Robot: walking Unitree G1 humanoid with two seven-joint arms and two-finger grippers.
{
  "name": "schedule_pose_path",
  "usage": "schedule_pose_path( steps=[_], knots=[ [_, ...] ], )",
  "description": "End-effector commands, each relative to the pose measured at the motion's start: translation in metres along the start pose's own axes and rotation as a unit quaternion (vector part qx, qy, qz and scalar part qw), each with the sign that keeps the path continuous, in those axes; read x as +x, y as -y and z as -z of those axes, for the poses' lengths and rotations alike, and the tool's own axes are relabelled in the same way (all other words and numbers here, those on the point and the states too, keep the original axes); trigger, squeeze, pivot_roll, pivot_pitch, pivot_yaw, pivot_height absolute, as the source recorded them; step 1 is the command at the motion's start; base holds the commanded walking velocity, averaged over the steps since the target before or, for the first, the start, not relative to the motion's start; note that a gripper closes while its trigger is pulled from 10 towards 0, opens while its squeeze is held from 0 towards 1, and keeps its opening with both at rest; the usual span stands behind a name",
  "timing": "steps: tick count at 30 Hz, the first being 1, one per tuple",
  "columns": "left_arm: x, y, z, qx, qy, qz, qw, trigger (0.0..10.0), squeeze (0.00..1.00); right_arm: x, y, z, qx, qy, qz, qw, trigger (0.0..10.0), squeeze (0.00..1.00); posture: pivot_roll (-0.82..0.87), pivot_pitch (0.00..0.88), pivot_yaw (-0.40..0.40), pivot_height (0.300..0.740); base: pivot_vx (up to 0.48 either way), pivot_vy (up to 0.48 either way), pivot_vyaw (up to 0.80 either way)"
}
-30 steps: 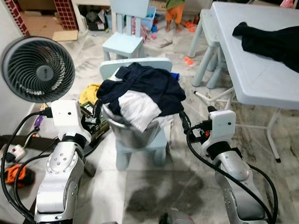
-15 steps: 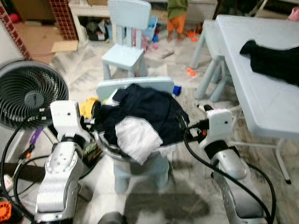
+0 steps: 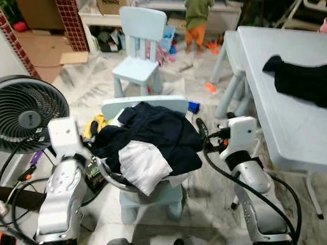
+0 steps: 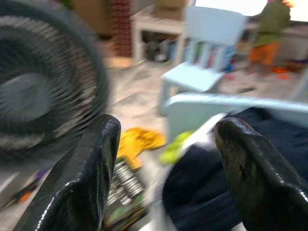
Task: Hang hanger
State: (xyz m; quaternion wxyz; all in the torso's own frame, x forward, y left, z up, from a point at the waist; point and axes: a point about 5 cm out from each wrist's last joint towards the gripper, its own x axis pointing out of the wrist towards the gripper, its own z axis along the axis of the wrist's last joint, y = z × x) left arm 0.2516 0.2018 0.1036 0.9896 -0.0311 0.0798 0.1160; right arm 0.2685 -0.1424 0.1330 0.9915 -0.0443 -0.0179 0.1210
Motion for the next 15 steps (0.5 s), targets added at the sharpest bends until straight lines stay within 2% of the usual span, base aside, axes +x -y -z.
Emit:
schedule_pose_path(
  steps=[1, 5, 10, 12, 15],
  knots=[
    [-0.001, -0.014, 0.015, 0.008, -0.032, -0.021, 0.999, 10.0, 0.0, 0.001, 0.005, -0.001, -0.013, -0.004, -0.004, 1.0, 10.0, 0.0, 0.02, 0.056, 0.009, 0.74, 0.0, 0.0, 0.0],
    [-0.001, -0.027, 0.04, -0.019, -0.086, -0.035, 0.995, 10.0, 0.0, 0.0, 0.015, -0.001, -0.021, -0.01, 0.011, 1.0, 10.0, 0.0, 0.0, 0.071, 0.008, 0.74, 0.0, 0.0, 0.0],
    [0.003, -0.02, 0.055, -0.034, -0.118, 0.002, 0.992, 10.0, 0.0, -0.01, 0.012, 0.001, -0.022, -0.022, 0.0, 1.0, 10.0, 0.0, -0.02, 0.108, -0.018, 0.74, 0.0, 0.0, 0.0],
    [0.004, -0.018, 0.058, -0.045, -0.117, 0.013, 0.992, 10.0, 0.0, -0.013, 0.01, 0.002, -0.028, -0.027, -0.009, 0.999, 10.0, 0.0, -0.03, 0.12, -0.028, 0.74, 0.0, 0.0, 0.0],
    [0.009, -0.018, 0.063, -0.041, -0.119, 0.024, 0.992, 10.0, 0.0, -0.016, 0.01, -0.002, -0.028, -0.025, -0.008, 0.999, 10.0, 0.0, -0.05, 0.132, -0.039, 0.74, 0.0, 0.0, 0.0]
  ],
)
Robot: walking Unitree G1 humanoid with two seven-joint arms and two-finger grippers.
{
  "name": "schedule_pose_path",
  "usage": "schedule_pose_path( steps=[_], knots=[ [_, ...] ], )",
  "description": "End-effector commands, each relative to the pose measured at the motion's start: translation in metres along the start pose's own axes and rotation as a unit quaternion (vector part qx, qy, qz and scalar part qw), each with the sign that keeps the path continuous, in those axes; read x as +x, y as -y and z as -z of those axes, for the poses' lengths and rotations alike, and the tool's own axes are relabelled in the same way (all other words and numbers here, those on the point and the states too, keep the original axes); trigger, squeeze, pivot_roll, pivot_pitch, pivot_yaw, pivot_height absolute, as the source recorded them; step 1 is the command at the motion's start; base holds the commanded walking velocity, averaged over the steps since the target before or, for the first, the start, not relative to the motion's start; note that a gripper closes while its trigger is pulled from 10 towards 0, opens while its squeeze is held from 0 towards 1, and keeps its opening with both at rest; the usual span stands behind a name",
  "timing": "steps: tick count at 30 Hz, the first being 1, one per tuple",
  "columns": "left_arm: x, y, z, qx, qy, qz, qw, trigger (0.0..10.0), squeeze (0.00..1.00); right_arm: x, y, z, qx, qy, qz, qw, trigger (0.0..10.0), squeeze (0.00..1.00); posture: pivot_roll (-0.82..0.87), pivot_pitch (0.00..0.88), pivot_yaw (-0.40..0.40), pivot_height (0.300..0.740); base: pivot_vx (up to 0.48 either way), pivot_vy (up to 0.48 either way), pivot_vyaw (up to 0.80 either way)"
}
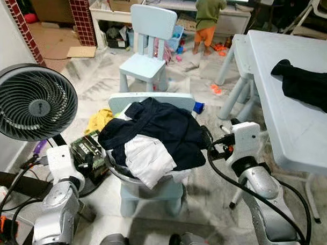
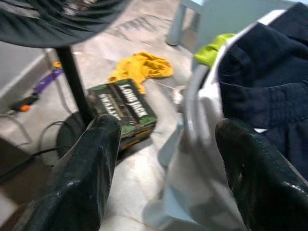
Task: Hang hanger
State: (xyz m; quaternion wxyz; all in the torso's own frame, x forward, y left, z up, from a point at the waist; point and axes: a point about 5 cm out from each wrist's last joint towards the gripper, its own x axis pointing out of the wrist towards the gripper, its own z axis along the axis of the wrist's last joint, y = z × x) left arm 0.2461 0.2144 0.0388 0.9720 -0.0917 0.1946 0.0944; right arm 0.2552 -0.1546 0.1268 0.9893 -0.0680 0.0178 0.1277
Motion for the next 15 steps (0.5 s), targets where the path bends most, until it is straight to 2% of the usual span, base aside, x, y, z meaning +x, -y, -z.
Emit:
schedule_pose_path(
  steps=[1, 7, 11, 15],
  knots=[
    [0.002, -0.002, -0.001, 0.001, 0.005, 0.003, 1.0, 10.0, 0.0, -0.002, 0.002, -0.009, -0.009, 0.013, 0.002, 1.0, 10.0, 0.0, -0.06, 0.137, -0.047, 0.74, 0.0, 0.0, 0.0],
    [0.008, 0.007, -0.002, 0.003, 0.02, 0.03, 0.999, 10.0, 0.0, -0.01, 0.006, -0.011, -0.014, 0.004, -0.003, 1.0, 10.0, 0.0, -0.11, 0.155, -0.062, 0.74, 0.0, 0.0, 0.0],
    [0.009, 0.021, -0.002, 0.006, 0.038, 0.078, 0.996, 10.0, 0.0, -0.013, 0.013, -0.015, -0.024, 0.0, 0.001, 1.0, 10.0, 0.0, -0.13, 0.161, -0.068, 0.74, 0.0, 0.0, 0.0],
    [0.017, 0.022, 0.01, 0.013, 0.011, 0.089, 0.996, 10.0, 0.0, -0.014, 0.011, -0.018, -0.025, 0.0, -0.002, 1.0, 10.0, 0.0, -0.14, 0.165, -0.066, 0.74, 0.0, 0.0, 0.0]
  ],
)
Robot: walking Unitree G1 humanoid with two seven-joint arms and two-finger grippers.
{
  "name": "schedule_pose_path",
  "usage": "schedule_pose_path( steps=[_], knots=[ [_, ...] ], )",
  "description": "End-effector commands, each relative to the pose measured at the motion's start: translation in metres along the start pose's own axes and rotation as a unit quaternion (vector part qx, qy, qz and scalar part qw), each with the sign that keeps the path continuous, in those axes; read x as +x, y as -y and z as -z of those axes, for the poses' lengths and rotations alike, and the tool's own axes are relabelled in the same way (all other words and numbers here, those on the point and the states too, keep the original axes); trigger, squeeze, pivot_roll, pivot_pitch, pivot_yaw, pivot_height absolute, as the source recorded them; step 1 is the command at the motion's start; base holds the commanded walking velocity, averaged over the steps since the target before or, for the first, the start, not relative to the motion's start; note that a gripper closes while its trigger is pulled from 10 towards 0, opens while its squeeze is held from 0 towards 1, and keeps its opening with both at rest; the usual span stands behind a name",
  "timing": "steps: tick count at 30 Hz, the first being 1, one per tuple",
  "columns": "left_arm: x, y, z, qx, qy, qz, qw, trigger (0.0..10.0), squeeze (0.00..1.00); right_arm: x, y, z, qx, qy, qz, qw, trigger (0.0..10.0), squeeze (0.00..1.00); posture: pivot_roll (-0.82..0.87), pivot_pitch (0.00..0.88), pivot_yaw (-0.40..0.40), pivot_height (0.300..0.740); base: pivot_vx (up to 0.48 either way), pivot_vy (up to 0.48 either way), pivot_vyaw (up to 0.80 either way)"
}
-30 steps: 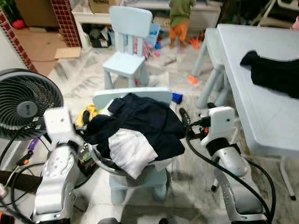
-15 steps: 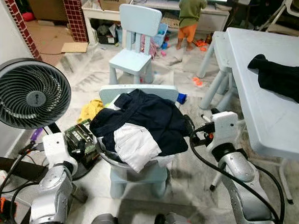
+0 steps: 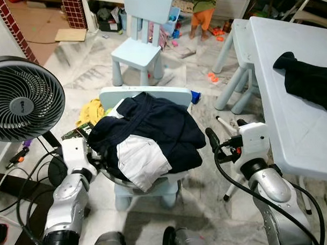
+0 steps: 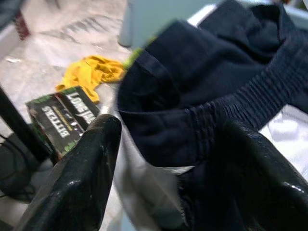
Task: Hang hanger
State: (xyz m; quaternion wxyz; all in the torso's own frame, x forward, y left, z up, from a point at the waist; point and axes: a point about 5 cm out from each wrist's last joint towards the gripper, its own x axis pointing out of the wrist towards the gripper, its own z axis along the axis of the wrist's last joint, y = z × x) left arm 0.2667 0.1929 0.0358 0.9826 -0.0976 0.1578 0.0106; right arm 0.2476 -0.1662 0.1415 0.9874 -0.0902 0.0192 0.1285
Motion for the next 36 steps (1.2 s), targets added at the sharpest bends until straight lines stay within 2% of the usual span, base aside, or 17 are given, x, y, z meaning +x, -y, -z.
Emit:
schedule_pose_path(
  steps=[1, 4, 9, 11, 12, 13, 16, 20, 22, 25, 27, 28, 30, 31, 34, 35, 36],
  knots=[
    [0.0, -0.003, 0.011, 0.001, -0.018, -0.001, 1.0, 10.0, 0.0, -0.004, -0.002, -0.006, -0.003, 0.003, -0.007, 1.0, 10.0, 0.0, -0.14, 0.165, -0.066, 0.74, 0.0, 0.0, 0.0],
    [0.002, -0.003, 0.011, -0.005, -0.017, -0.001, 1.0, 10.0, 0.0, -0.007, -0.007, -0.006, -0.004, -0.003, -0.025, 1.0, 10.0, 0.0, -0.15, 0.169, -0.066, 0.74, 0.0, 0.0, 0.0],
    [0.005, -0.008, 0.014, -0.002, -0.02, -0.005, 1.0, 10.0, 0.0, -0.014, -0.02, -0.002, 0.026, -0.024, -0.092, 0.995, 10.0, 0.0, -0.15, 0.172, -0.068, 0.74, 0.0, 0.0, 0.0],
    [0.007, -0.013, 0.012, 0.004, -0.011, -0.015, 1.0, 10.0, 0.0, -0.018, -0.028, -0.001, 0.066, -0.037, -0.126, 0.989, 10.0, 0.0, -0.17, 0.169, -0.068, 0.74, 0.0, 0.0, 0.0],
    [0.007, -0.013, 0.012, 0.004, -0.011, -0.015, 1.0, 10.0, 0.0, -0.018, -0.028, -0.001, 0.066, -0.037, -0.126, 0.989, 10.0, 0.0, -0.17, 0.169, -0.068, 0.74, 0.0, 0.0, 0.0],
    [0.009, -0.016, 0.008, 0.002, -0.001, -0.024, 1.0, 10.0, 0.0, -0.023, -0.034, -0.001, 0.073, -0.045, -0.158, 0.984, 10.0, 0.0, -0.17, 0.168, -0.07, 0.74, 0.0, 0.0, 0.0],
    [0.011, -0.017, 0.008, -0.002, 0.001, -0.023, 1.0, 10.0, 0.0, -0.025, -0.035, -0.001, 0.071, -0.05, -0.16, 0.983, 10.0, 0.0, -0.17, 0.168, -0.074, 0.74, 0.0, 0.0, 0.0],
    [0.017, -0.022, 0.007, -0.032, -0.002, -0.04, 0.999, 10.0, 0.0, -0.024, -0.036, -0.004, 0.071, -0.048, -0.165, 0.983, 10.0, 0.0, -0.18, 0.169, -0.079, 0.74, 0.0, 0.0, 0.0],
    [0.015, -0.027, 0.004, -0.045, 0.019, -0.066, 0.997, 10.0, 0.0, -0.025, -0.035, -0.007, 0.061, -0.048, -0.172, 0.982, 10.0, 0.0, -0.18, 0.167, -0.083, 0.74, 0.0, 0.0, 0.0],
    [0.011, -0.027, 0.005, -0.051, 0.025, -0.069, 0.996, 10.0, 0.0, -0.026, -0.032, -0.006, 0.057, -0.053, -0.17, 0.982, 10.0, 0.0, -0.18, 0.168, -0.085, 0.74, 0.0, 0.0, 0.0],
    [0.006, -0.029, 0.008, -0.084, 0.032, -0.08, 0.993, 10.0, 0.0, -0.024, -0.032, -0.007, 0.053, -0.05, -0.165, 0.984, 10.0, 0.0, -0.17, 0.169, -0.089, 0.74, 0.0, 0.0, 0.0],
    [0.004, -0.031, 0.011, -0.113, 0.033, -0.085, 0.989, 10.0, 0.35, -0.022, -0.033, -0.009, 0.052, -0.046, -0.162, 0.984, 10.0, 0.0, -0.17, 0.169, -0.089, 0.74, 0.0, 0.0, 0.0],
    [0.004, -0.031, 0.011, -0.113, 0.033, -0.085, 0.989, 10.0, 0.35, -0.022, -0.033, -0.009, 0.052, -0.046, -0.162, 0.984, 10.0, 0.0, -0.17, 0.169, -0.089, 0.74, 0.0, 0.0, 0.0],
    [0.004, -0.031, 0.011, -0.123, 0.036, -0.083, 0.988, 10.0, 1.0, -0.021, -0.033, -0.009, 0.05, -0.044, -0.16, 0.985, 10.0, 0.0, -0.17, 0.169, -0.089, 0.74, 0.0, 0.0, 0.0],
    [0.005, -0.029, 0.012, -0.141, 0.034, -0.072, 0.987, 10.0, 1.0, -0.019, -0.032, -0.01, 0.042, -0.041, -0.155, 0.986, 10.0, 0.0, -0.16, 0.17, -0.094, 0.74, 0.0, 0.0, 0.0],
    [0.006, -0.027, 0.013, -0.146, 0.027, -0.063, 0.987, 10.0, 0.53, -0.018, -0.031, -0.01, 0.041, -0.04, -0.151, 0.987, 10.0, 0.0, -0.17, 0.171, -0.094, 0.74, 0.0, 0.0, 0.0],
    [0.006, -0.027, 0.013, -0.146, 0.027, -0.063, 0.987, 10.0, 0.53, -0.018, -0.031, -0.01, 0.041, -0.04, -0.151, 0.987, 10.0, 0.0, -0.17, 0.171, -0.094, 0.74, 0.0, 0.0, 0.0]
  ],
)
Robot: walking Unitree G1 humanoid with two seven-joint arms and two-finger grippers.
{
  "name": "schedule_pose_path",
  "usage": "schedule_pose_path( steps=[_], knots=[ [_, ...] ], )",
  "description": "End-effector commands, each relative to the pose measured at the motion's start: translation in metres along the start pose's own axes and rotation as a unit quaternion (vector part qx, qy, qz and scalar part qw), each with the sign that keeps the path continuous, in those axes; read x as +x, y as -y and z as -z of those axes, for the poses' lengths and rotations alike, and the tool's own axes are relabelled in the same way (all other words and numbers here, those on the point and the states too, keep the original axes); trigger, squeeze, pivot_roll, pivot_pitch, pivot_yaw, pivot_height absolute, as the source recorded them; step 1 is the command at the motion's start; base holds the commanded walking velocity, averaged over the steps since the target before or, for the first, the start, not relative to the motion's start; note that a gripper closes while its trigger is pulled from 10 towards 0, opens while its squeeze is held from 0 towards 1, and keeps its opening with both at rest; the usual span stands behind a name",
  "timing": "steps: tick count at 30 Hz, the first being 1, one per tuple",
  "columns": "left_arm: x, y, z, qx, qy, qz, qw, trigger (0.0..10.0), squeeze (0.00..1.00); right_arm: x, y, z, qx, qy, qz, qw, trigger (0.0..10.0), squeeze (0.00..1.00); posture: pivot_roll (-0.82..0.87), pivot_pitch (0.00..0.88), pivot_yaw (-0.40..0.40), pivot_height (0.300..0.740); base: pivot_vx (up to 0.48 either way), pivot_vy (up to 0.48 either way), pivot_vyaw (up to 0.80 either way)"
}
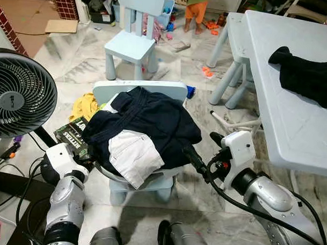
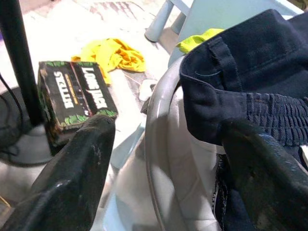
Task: Hang hanger
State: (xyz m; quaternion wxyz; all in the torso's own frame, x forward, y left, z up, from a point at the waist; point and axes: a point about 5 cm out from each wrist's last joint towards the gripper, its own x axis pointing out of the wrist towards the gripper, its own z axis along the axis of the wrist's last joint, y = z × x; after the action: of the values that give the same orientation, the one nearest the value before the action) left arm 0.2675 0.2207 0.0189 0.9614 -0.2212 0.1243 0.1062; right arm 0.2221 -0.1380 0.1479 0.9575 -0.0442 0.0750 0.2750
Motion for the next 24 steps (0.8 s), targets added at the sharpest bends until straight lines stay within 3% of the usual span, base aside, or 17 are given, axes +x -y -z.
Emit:
schedule_pose_path(
  steps=[1, 6, 12, 13, 17, 18, 19, 20, 21, 24],
  knots=[
    [0.001, 0.004, 0.005, -0.011, -0.016, 0.014, 1.0, 10.0, 0.0, 0.0, 0.003, 0.0, -0.008, -0.001, 0.01, 1.0, 10.0, 0.0, -0.17, 0.17, -0.095, 0.74, 0.0, 0.0, 0.0],
    [0.011, 0.013, 0.004, -0.029, -0.031, 0.052, 0.998, 10.0, 0.0, 0.001, 0.009, -0.004, -0.013, 0.009, 0.032, 0.999, 10.0, 0.0, -0.18, 0.173, -0.095, 0.74, 0.0, 0.0, 0.0],
    [0.021, 0.036, 0.007, -0.056, -0.067, 0.111, 0.99, 10.0, 0.0, 0.0, 0.015, -0.006, -0.022, 0.017, 0.061, 0.998, 10.0, 0.0, -0.18, 0.171, -0.094, 0.74, 0.0, 0.0, 0.0],
    [0.023, 0.046, 0.012, -0.054, -0.084, 0.134, 0.986, 10.0, 0.0, 0.001, 0.016, -0.006, -0.024, 0.018, 0.062, 0.998, 10.0, 0.0, -0.18, 0.168, -0.092, 0.74, 0.0, 0.0, 0.0],
    [0.025, 0.061, 0.018, -0.05, -0.103, 0.161, 0.98, 10.0, 0.0, 0.002, 0.015, -0.007, -0.025, 0.019, 0.062, 0.998, 10.0, 0.0, -0.18, 0.165, -0.093, 0.74, 0.0, 0.0, 0.0],
    [0.026, 0.063, 0.018, -0.05, -0.103, 0.162, 0.98, 8.3, 0.0, 0.002, 0.015, -0.006, -0.026, 0.019, 0.063, 0.997, 10.0, 0.0, -0.18, 0.165, -0.093, 0.74, 0.0, 0.0, 0.0],
    [0.026, 0.064, 0.018, -0.05, -0.102, 0.162, 0.98, 8.3, 0.0, 0.002, 0.016, -0.006, -0.026, 0.019, 0.065, 0.997, 10.0, 0.0, -0.18, 0.165, -0.093, 0.74, 0.0, 0.0, 0.0],
    [0.027, 0.065, 0.018, -0.052, -0.103, 0.164, 0.98, 0.9, 0.0, 0.003, 0.016, -0.006, -0.027, 0.019, 0.066, 0.997, 10.0, 0.0, -0.18, 0.163, -0.093, 0.74, 0.0, 0.0, 0.0],
    [0.027, 0.068, 0.019, -0.048, -0.104, 0.169, 0.979, 0.0, 0.0, 0.003, 0.017, -0.006, -0.028, 0.018, 0.068, 0.997, 10.0, 0.0, -0.18, 0.163, -0.093, 0.74, 0.0, 0.0, 0.0],
    [0.028, 0.069, 0.018, -0.03, -0.097, 0.17, 0.98, 0.0, 0.0, 0.004, 0.018, -0.005, -0.03, 0.018, 0.073, 0.997, 10.0, 0.0, -0.18, 0.162, -0.091, 0.74, 0.0, 0.0, 0.0]
  ],
)
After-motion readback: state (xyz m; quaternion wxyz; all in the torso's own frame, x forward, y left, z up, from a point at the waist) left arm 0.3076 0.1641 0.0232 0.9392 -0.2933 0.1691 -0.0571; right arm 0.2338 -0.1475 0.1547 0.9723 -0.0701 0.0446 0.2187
